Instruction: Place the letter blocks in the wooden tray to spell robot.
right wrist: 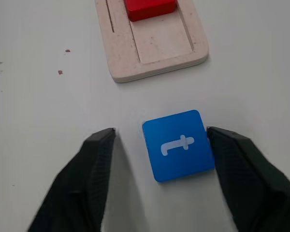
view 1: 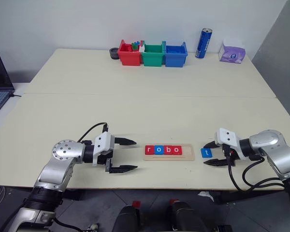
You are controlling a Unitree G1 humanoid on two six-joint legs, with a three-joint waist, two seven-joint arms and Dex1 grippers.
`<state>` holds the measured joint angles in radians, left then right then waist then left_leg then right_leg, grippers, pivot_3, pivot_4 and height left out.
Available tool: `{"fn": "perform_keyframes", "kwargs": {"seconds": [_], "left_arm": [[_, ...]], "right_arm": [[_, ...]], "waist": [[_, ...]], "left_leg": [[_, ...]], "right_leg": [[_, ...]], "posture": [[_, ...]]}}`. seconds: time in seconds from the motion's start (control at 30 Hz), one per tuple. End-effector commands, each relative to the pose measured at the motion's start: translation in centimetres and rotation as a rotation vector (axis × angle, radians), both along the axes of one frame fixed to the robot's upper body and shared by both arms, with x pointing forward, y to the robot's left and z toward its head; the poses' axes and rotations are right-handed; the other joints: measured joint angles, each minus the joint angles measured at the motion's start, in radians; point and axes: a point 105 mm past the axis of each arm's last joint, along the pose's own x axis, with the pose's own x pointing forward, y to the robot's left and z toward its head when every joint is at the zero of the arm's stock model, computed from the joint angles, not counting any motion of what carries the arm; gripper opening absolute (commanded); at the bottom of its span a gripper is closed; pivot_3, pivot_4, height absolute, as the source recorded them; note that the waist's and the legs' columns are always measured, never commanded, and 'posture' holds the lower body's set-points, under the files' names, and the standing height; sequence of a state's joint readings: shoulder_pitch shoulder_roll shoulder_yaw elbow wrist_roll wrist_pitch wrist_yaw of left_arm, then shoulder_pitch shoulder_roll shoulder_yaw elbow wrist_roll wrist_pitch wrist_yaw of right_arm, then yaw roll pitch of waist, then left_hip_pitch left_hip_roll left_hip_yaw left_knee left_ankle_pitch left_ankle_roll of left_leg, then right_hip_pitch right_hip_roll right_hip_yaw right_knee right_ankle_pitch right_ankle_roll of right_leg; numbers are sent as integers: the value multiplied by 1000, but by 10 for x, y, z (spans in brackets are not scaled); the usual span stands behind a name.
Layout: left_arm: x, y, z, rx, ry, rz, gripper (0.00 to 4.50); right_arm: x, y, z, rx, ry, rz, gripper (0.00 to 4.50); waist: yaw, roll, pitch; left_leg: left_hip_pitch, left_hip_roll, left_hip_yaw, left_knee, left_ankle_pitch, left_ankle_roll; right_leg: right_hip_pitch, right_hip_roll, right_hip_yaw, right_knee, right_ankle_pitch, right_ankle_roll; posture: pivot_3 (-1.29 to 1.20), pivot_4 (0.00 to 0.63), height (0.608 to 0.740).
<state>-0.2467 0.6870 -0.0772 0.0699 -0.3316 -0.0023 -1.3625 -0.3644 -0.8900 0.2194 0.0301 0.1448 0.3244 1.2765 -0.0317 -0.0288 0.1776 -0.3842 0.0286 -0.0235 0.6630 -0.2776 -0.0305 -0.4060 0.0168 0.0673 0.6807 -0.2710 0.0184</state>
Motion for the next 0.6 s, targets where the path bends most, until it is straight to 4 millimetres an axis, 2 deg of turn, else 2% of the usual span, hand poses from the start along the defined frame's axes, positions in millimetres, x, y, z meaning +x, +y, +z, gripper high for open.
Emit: {"fn": "perform_keyframes", "kwargs": {"seconds": [0.03, 0.07, 0.3, 0.4, 0.6], "left_arm": [[0, -1, 7, 7, -40, -9, 4500], [0, 0, 7, 8, -40, -8, 4500], [0, 1, 5, 12, -40, -4, 4500], [1, 0, 6, 13, -44, -6, 4500], [2, -1, 6, 10, -50, -4, 4500]], "right_arm": [[2, 1, 8, 7, -12, -4, 1761], [2, 1, 10, 11, -16, -3, 1459], [-1, 30, 34, 63, -74, 66, 1456], [-2, 42, 35, 54, -89, 94, 1456], [7, 52, 31, 14, -100, 106, 1456]], "waist": [[0, 0, 0], [0, 0, 0], [-2, 0, 0], [-1, 0, 0], [0, 1, 0]], "left_leg": [[0, 0, 0, 0, 0, 0], [0, 0, 0, 0, 0, 0], [0, 0, -1, 0, 0, 0], [0, 0, -1, 0, 0, 0], [0, 0, -1, 0, 0, 0]], "right_leg": [[0, 0, 0, 0, 0, 0], [0, 0, 0, 0, 0, 0], [0, 0, 0, 0, 0, 0], [0, 0, -1, 0, 0, 0], [0, 0, -1, 0, 0, 0]], "posture": [[0, 150, 740], [0, 150, 740], [0, 150, 740], [0, 150, 740], [0, 150, 740]]}}
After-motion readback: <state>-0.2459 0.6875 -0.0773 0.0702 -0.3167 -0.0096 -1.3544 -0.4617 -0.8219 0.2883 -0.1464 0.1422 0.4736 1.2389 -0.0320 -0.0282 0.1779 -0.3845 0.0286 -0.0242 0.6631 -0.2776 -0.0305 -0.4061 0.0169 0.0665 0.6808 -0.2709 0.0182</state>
